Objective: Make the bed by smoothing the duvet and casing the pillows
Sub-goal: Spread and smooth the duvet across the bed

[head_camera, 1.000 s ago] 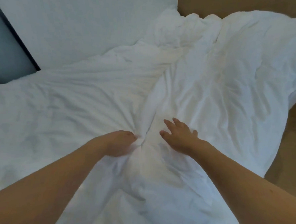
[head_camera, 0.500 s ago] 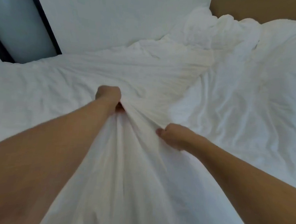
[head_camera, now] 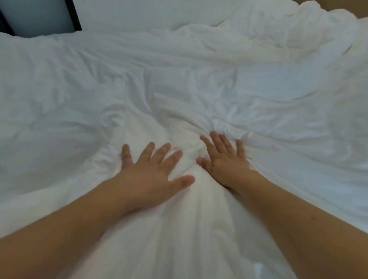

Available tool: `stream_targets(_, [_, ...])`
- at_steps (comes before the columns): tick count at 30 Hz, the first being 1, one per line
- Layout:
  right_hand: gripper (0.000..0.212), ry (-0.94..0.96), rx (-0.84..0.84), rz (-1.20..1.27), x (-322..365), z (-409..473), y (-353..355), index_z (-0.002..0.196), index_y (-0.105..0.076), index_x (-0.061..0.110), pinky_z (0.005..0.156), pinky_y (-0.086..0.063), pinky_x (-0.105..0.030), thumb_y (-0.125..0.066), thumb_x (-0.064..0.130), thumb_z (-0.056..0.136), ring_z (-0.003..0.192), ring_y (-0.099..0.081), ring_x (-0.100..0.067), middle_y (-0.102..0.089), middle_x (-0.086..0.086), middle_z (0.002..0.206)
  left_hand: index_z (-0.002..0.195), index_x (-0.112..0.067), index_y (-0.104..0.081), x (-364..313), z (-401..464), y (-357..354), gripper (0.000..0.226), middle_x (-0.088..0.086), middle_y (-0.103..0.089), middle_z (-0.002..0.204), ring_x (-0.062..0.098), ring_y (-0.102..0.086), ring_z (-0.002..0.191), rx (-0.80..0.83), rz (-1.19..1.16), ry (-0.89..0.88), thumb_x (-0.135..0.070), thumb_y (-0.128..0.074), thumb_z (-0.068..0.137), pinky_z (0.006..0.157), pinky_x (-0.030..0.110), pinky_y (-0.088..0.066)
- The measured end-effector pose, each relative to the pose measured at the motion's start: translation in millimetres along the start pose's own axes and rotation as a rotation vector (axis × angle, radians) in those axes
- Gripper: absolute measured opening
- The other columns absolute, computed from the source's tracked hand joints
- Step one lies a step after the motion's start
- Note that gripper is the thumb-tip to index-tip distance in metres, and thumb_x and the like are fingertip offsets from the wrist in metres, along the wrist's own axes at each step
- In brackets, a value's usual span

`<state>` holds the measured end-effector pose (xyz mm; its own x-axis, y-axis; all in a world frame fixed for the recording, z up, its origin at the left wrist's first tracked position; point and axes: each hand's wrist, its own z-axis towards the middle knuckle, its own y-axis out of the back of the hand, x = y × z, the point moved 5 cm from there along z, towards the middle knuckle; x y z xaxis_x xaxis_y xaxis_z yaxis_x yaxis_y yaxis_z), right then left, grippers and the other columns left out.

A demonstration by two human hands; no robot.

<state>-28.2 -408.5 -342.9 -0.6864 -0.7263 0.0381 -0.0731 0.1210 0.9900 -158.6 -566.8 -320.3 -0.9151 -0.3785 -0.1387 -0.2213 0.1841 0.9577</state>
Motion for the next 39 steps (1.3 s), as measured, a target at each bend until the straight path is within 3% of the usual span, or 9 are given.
stream_targets(3, [0.062,-0.035,0.086,-0.058,12.8,-12.9,13.8,0.153,0.004,0.035,0.117,0.001,-0.055,-0.022,0.053,0.100,0.149,0.002,-0.022,0.006,0.001,0.162,0.149,-0.049,0.012,20.3,-25.8,-11.4,0.072,-0.011,0.017,0.161,0.017,0.019,0.148,-0.083,0.214,0.035,-0.072,0.012,0.080,0.109,0.067,0.012])
stream_targets(9, [0.035,0.236,-0.219,-0.127,76.5,-112.8,74.0,0.118,-0.052,0.016,0.086,-0.042,-0.040,-0.044,0.028,0.087,0.101,-0.054,-0.029,-0.052,-0.006,0.116,0.154,-0.032,0.005,10.9,-59.3,25.3,0.077,0.000,0.007,0.163,0.028,-0.003,0.148,-0.024,0.120,0.159,-0.054,-0.038,0.094,0.116,0.055,-0.013])
stream_targets(13, [0.050,0.788,0.084,0.023,142.7,-215.8,65.3,0.109,-0.052,0.017,0.074,-0.045,-0.038,-0.058,0.059,0.082,0.084,-0.056,-0.029,-0.053,-0.004,0.102,0.145,-0.020,-0.026,49.7,-135.3,44.6,0.094,0.008,-0.036,0.145,0.029,-0.045,0.127,0.096,0.132,0.434,-0.073,-0.057,0.073,0.093,0.039,-0.042])
stream_targets(16, [0.074,0.890,0.154,-0.105,184.0,-259.8,36.6,0.105,-0.052,0.013,0.075,-0.042,-0.035,-0.067,0.074,0.065,0.082,-0.055,-0.026,-0.055,-0.004,0.096,0.115,-0.010,-0.058,57.8,-166.2,29.8,0.051,0.011,-0.063,0.104,0.027,-0.065,0.081,0.386,-0.079,0.432,-0.054,-0.056,0.089,0.064,0.027,-0.049])
stream_targets(21, [0.030,0.801,0.248,-0.171,212.5,-252.0,17.7,0.101,-0.064,0.014,0.074,-0.043,-0.034,-0.067,0.035,0.080,0.094,-0.063,-0.032,-0.065,-0.009,0.103,0.074,-0.003,-0.054,39.3,-144.9,47.0,0.031,0.017,-0.056,0.062,0.024,-0.055,0.046,0.152,-0.541,0.347,-0.023,-0.050,0.097,0.041,0.024,-0.045])
stream_targets(25, [0.031,0.505,0.180,-0.184,152.6,-189.2,85.6,0.120,-0.062,0.028,0.091,-0.044,-0.028,-0.055,0.033,0.091,0.114,-0.059,-0.021,-0.063,0.001,0.125,0.074,-0.013,-0.048,25.2,-116.4,100.1,0.026,0.009,-0.057,0.075,0.021,-0.057,0.057,-0.221,-0.815,0.238,-0.022,-0.046,0.098,0.047,0.022,-0.049])
stream_targets(28, [0.034,0.077,0.080,-0.349,47.0,-142.4,155.2,0.124,-0.060,0.034,0.096,-0.045,-0.030,-0.046,0.044,0.095,0.119,-0.056,-0.020,-0.060,0.004,0.130,0.097,-0.017,-0.053,15.5,-116.3,115.6,0.021,0.005,-0.058,0.095,0.020,-0.056,0.077,-0.131,-0.927,0.075,-0.036,-0.059,0.093,0.056,0.025,-0.044])
stream_targets(32, [0.028,-0.218,0.049,-0.451,-29.1,-129.3,173.6,0.108,-0.065,0.027,0.085,-0.048,-0.034,-0.041,0.037,0.096,0.104,-0.061,-0.024,-0.065,-0.001,0.112,0.137,-0.020,-0.039,13.9,-135.3,73.4,0.099,0.009,-0.038,0.141,0.029,-0.040,0.129,0.252,-0.060,0.033,-0.085,-0.058,0.065,0.105,0.040,-0.037])
stream_targets(39, [0.040,0.758,-0.517,-0.556,100.5,-176.8,155.9,0.112,-0.064,0.007,0.082,-0.048,-0.044,-0.062,0.015,0.073,0.086,-0.059,-0.033,-0.061,-0.016,0.108,0.122,-0.014,-0.062,52.7,-104.5,17.2,0.031,0.010,-0.058,0.131,0.027,-0.055,0.120,0.107,0.098,0.029,-0.022,-0.048,0.096,0.106,0.039,-0.042])
